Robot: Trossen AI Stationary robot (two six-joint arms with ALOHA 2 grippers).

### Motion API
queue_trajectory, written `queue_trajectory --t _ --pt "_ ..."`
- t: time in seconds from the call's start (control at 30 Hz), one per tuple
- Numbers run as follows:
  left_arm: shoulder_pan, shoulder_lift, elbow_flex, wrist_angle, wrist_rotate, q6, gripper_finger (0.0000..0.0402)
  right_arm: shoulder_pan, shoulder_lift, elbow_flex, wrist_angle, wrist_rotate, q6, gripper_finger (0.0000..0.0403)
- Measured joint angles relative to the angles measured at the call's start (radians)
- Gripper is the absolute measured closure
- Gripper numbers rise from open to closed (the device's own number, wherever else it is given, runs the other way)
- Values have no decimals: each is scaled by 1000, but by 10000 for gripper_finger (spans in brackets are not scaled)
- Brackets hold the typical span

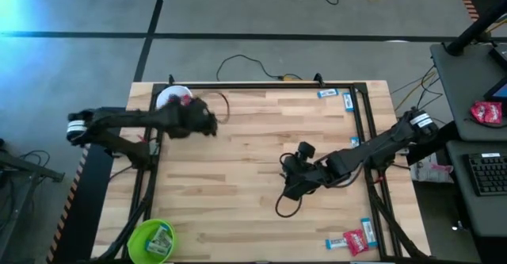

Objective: Sort candy by brand, put in halloween buckets
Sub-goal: Put the top red candy into the white bucket

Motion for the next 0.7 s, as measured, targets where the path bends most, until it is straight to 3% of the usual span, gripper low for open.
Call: queue_trajectory --t 0.13,0.33,0.53,0.7 --pt "164 -89 5 -22 -43 2 395 15 9 -51 139 -19 -16 184" --pt "378 -115 -63 49 21 12 394 41 7 -66 198 -88 -47 184" --pt "459 -69 -142 109 27 25 361 55 6 -50 188 -96 -36 184" --pt "470 -22 -200 170 10 56 301 54 6 -51 159 -215 -16 184"
